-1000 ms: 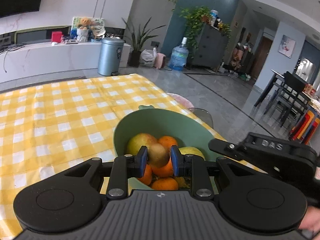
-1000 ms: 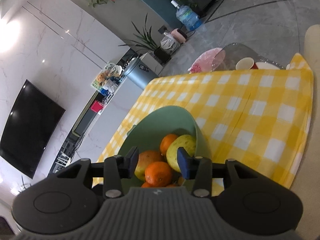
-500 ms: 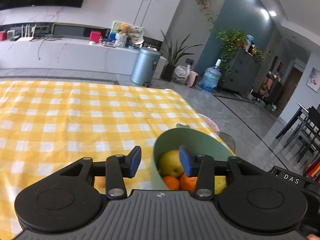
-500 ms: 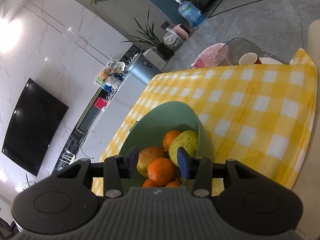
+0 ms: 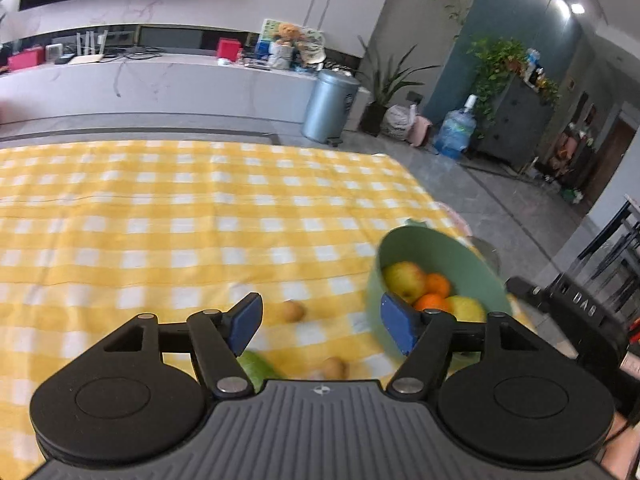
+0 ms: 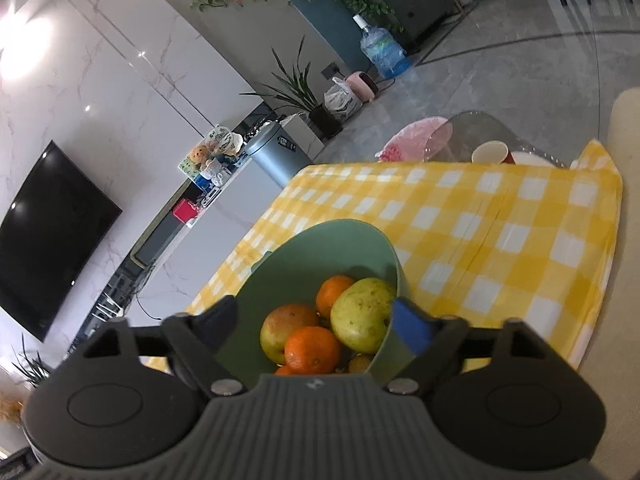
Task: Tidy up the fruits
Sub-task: 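Withdraw the left tool while the right tool closes on another kiwi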
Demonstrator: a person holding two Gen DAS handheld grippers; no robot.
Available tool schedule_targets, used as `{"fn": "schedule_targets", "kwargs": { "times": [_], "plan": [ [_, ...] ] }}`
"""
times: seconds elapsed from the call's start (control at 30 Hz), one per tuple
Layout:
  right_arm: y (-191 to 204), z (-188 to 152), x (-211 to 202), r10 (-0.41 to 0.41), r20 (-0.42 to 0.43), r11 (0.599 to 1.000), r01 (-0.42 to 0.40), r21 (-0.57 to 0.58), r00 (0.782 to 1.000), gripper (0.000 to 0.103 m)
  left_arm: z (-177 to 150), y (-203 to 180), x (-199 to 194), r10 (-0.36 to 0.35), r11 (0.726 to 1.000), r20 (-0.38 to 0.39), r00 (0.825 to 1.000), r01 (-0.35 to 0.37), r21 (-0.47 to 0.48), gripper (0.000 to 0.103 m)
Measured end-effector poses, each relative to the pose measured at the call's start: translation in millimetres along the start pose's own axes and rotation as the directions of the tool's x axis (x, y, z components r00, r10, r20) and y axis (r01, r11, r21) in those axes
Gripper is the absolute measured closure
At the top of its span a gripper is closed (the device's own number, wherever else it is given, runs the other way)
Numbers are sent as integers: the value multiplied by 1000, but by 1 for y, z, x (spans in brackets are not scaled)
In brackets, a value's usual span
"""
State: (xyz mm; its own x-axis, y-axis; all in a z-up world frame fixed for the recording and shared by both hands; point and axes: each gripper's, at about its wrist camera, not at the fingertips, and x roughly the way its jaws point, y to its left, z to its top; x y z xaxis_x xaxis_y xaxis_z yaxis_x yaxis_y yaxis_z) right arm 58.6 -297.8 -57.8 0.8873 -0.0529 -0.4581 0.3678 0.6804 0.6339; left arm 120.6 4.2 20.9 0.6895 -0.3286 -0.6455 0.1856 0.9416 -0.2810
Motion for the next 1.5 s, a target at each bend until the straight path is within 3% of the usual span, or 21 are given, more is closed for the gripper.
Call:
{"fn": "schedule_targets", "kwargs": {
  "times": [0.1,0.27,0.53,0.8,0.93,1.07,1.17,1.4,1.5],
  "plan": [
    [5,-1,-1,2,2,999,-2,-37,1000,11,-5,12,-11,31,1000,-16,999,-31,-3,23],
    [16,-6,-2,33,-17,995,-34,-90,999,8,-17,33,-22,58,998,-41,998,-58,-9,23],
    [46,-25,-6,162,-100,963,-179,-199,982,10,-31,68,-27,56,995,-22,998,-58,-86,23],
    [82,-58,-2,178,-201,889,-245,-388,963,53,-41,98,-22,63,988,22,998,-59,-139,23],
    [87,-65,9,136,-278,883,-244,-401,951,67,-44,100,-16,44,990,23,999,-41,-134,23],
    [90,-76,28,42,-374,876,-214,-433,927,94,-48,95,-7,34,994,7,999,-33,-106,23],
    [85,-83,47,-32,-438,904,-161,-396,898,94,-52,91,1,29,996,-14,999,-30,-87,23],
    [85,-90,72,-69,-488,927,-124,-353,870,87,-58,85,14,48,998,-72,996,-51,-39,23],
    [87,-93,80,-90,-487,931,-99,-350,869,87,-60,84,14,40,999,-78,996,-42,-33,23]
  ]
}}
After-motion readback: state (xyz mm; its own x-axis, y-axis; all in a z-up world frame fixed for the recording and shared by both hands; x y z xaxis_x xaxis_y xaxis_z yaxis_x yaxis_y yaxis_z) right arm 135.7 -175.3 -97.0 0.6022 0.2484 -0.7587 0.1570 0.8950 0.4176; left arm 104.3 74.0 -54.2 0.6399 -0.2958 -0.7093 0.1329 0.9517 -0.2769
